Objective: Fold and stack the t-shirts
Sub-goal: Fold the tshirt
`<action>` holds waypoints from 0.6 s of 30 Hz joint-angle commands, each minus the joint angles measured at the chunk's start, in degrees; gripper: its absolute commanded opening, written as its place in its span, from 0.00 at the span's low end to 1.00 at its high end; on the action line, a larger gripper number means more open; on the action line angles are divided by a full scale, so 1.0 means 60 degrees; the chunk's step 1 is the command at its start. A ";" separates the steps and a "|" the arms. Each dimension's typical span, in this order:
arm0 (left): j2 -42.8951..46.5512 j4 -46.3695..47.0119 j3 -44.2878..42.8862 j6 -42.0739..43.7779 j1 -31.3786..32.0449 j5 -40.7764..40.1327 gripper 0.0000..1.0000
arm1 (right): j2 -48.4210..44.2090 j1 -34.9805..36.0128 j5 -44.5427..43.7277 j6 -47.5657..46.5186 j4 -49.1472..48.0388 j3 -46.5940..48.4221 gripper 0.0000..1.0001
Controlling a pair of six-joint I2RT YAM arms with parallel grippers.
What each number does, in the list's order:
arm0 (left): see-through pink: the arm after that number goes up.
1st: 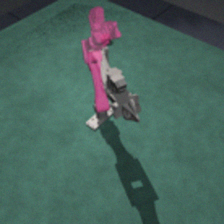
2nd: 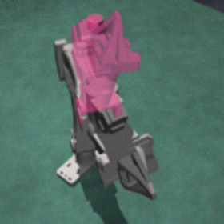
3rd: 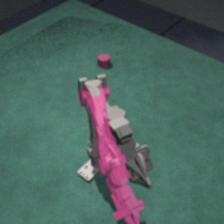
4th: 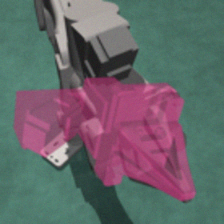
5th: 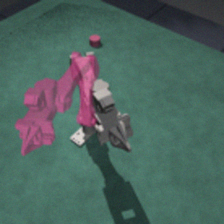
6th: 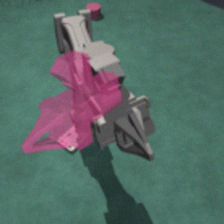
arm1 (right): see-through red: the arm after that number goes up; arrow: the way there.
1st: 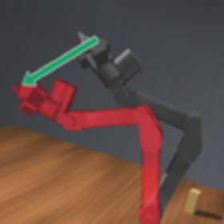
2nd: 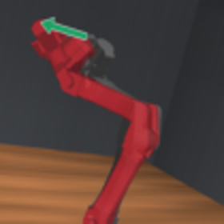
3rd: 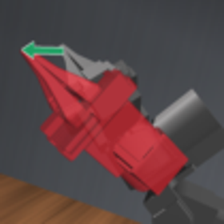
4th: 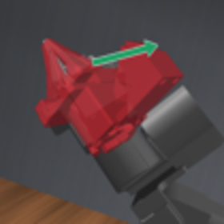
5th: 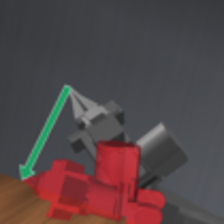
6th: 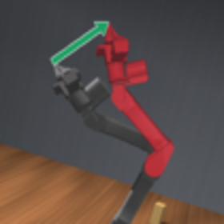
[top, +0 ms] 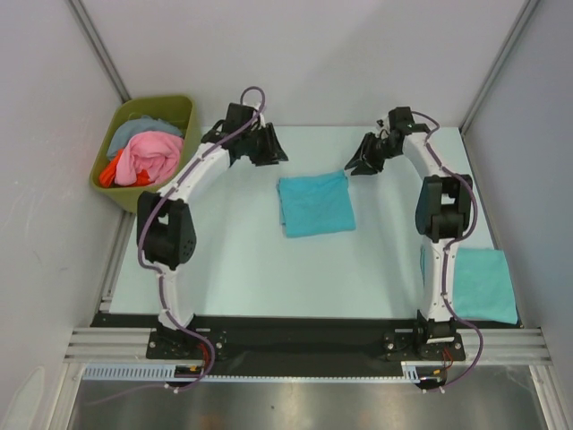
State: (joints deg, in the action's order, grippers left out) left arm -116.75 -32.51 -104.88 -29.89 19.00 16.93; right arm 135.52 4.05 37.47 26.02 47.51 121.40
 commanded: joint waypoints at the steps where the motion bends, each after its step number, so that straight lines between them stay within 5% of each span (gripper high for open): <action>1: 0.0752 0.2069 0.1202 -0.0172 0.0464 0.2445 0.37 | -0.1463 0.0539 0.0767 0.0217 -0.1278 -0.1480 0.30; 2: 0.0752 0.2586 0.1568 -0.0668 0.0523 0.2728 0.33 | -0.1580 0.0598 0.0872 0.0538 -0.1586 -0.2035 0.25; 3: 0.0723 0.3157 0.2123 -0.0934 0.0567 0.2904 0.29 | -0.1567 0.0671 0.0932 0.0701 -0.2083 -0.2171 0.09; 5: 0.0505 0.4302 0.2377 -0.1490 0.0670 0.3343 0.27 | -0.1407 0.0847 0.1326 0.1110 -0.2743 -0.2435 0.00; 11: -0.0989 0.6236 0.2349 -0.2226 0.0685 0.3668 0.25 | -0.0369 0.1184 0.1942 0.2751 -0.6283 -0.2992 0.00; 18: -0.2250 0.6561 0.1617 -0.1977 0.0481 0.3200 0.23 | 0.0789 0.1053 0.1943 0.3939 -0.8442 -0.3315 0.00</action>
State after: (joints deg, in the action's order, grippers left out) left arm -129.45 1.08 -91.42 -41.41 22.87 36.01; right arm 138.04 11.20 47.62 45.25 7.40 101.75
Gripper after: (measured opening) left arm 0.239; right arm 0.010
